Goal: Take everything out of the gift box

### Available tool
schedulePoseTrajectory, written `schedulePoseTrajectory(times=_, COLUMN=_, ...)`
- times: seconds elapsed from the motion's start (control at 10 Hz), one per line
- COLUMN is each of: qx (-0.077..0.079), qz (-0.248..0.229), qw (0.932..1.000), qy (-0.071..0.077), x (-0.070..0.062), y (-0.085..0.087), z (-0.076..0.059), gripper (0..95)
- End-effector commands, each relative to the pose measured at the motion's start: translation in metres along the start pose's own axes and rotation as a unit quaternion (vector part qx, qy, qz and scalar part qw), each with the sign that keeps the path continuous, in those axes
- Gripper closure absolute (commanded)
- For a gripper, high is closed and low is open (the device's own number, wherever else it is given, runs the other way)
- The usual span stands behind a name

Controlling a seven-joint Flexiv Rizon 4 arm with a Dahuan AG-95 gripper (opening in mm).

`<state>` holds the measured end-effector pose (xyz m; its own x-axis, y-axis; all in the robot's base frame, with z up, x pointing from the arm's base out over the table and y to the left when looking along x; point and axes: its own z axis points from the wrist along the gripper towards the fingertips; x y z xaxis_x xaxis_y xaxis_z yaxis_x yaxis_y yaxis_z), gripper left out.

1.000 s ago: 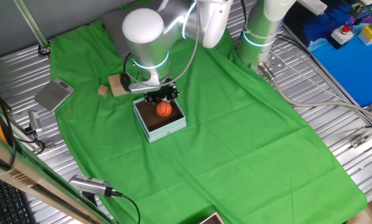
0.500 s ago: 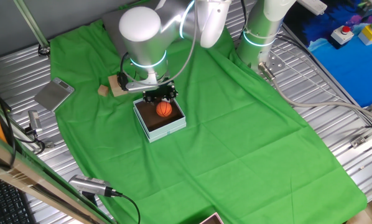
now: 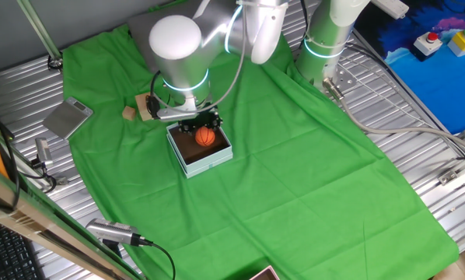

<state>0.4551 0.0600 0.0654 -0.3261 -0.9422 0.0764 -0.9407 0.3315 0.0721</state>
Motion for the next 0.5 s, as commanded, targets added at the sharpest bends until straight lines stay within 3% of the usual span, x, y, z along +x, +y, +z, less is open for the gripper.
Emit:
schedulePoseTrajectory(times=0.1, qx=0.002, qz=-0.002, qw=1.0, qy=-0.005, x=-0.0007, y=-0.0027, z=0.0031, gripper=38.0)
schedulePoseTrajectory(times=0.5, qx=0.004, qz=0.0, qw=1.0, qy=-0.009, x=-0.0007, y=-0.0062, z=0.0104, gripper=38.0)
